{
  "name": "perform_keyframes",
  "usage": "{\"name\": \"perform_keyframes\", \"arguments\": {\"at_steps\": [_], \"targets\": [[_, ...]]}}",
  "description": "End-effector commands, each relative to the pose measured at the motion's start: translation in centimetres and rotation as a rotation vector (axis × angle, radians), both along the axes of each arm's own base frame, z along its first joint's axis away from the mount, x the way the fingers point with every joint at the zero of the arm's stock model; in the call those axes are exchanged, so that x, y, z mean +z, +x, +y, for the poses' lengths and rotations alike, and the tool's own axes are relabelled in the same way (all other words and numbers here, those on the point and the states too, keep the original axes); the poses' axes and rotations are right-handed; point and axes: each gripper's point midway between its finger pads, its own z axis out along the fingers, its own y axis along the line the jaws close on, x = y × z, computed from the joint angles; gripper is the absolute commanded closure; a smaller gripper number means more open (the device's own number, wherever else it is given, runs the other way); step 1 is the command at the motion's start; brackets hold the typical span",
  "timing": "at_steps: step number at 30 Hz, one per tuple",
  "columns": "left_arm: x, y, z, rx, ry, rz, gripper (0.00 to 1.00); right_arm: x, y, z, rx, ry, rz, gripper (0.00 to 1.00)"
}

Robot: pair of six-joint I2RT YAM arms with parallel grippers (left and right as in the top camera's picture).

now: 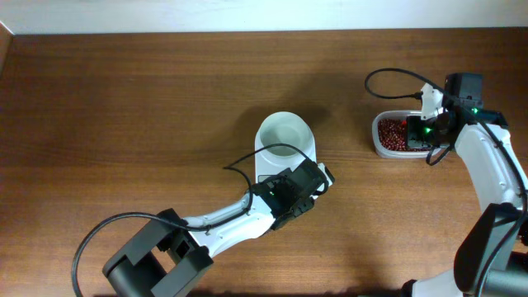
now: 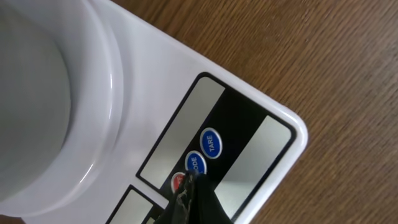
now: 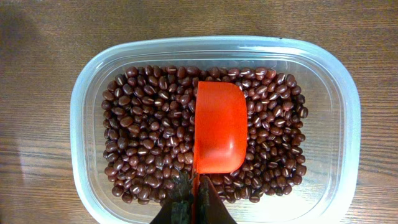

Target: Scoop item into bowl and weigh 50g on scale

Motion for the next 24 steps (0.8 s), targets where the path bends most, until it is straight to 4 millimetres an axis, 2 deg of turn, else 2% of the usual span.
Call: {"name": "perform_keyframes", "arguments": {"at_steps": [1, 17, 24], "targets": [[-0.4, -0.2, 0.5, -0.010, 0.035, -0.001, 0.99, 0.5, 0.7, -0.1, 0.001, -0.005, -0.020, 0.96], [-0.7, 0.0, 0.9, 0.013, 0.049, -0.009, 1.00, 0.5, 0.7, -0.1, 0.001, -0.005, -0.020, 0.96], [-2.1, 0.5, 1.1, 0.013, 0.089, -0.021, 1.00, 0.5, 0.7, -0.1, 0.001, -0.005, -0.020, 0.96]]}}
